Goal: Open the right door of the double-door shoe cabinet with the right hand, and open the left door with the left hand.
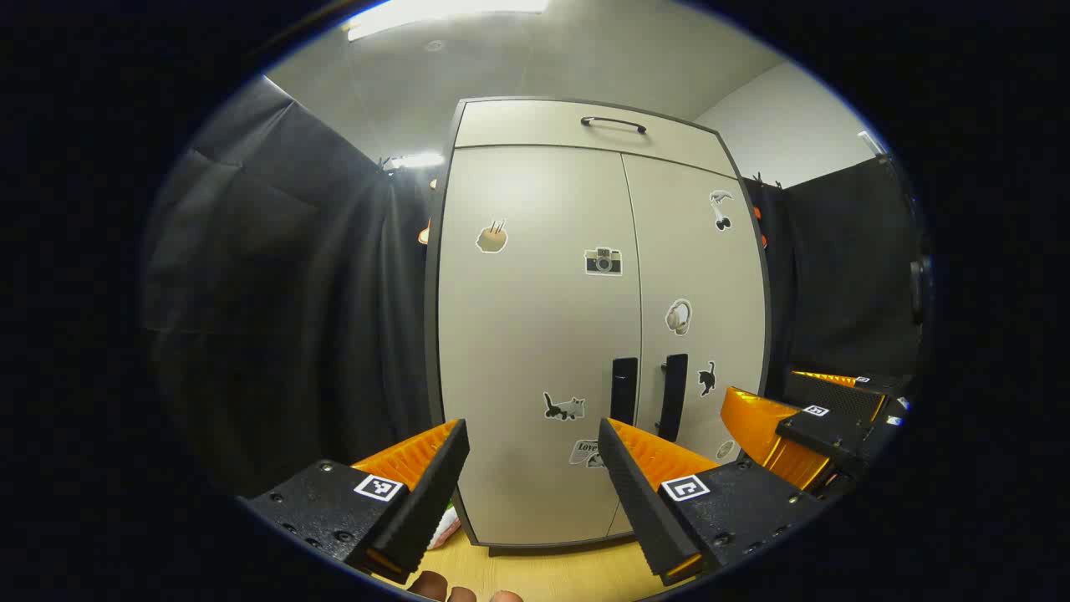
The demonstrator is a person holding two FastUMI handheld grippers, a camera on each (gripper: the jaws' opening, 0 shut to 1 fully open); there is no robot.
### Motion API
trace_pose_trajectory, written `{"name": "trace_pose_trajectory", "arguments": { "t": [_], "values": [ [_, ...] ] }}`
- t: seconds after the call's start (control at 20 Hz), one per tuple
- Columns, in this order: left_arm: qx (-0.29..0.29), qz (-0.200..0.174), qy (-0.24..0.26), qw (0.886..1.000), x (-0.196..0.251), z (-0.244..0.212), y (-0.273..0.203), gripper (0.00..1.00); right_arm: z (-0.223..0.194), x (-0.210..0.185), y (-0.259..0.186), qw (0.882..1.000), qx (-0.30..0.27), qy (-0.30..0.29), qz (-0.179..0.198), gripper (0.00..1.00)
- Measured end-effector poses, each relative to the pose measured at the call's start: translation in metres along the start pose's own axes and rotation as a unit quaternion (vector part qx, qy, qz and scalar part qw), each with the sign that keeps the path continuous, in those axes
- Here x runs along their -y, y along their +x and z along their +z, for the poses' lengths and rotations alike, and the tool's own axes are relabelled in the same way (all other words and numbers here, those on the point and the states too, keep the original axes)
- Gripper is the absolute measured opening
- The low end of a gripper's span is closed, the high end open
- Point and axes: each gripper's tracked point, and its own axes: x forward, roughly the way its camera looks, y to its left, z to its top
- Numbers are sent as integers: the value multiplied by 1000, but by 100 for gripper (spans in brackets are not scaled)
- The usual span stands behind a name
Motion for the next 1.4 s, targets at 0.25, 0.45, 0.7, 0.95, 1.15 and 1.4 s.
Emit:
{"name": "trace_pose_trajectory", "arguments": {
  "t": [0.25, 0.45, 0.7, 0.95, 1.15, 1.4],
  "values": [
    [-4, 5, 1, 1000, -2, -3, 0, 96, -1, 2, 0, 1000, -2, 0, -4, 97],
    [-2, 7, -2, 1000, -2, -2, -1, 96, -3, 3, 1, 1000, -4, -4, -5, 97],
    [3, 10, 1, 1000, -3, 0, 0, 96, -5, 3, 6, 1000, -6, -6, -2, 97],
    [1, 16, -3, 1000, -9, -2, 0, 96, -13, 0, 20, 1000, -14, -14, 0, 97],
    [-2, 34, 2, 999, -25, -3, -1, 96, -23, -2, 45, 999, -26, -21, -1, 96],
    [-7, 68, 7, 998, -53, -8, -2, 96, -45, -13, 80, 998, -50, -34, 6, 82]
  ]
}}
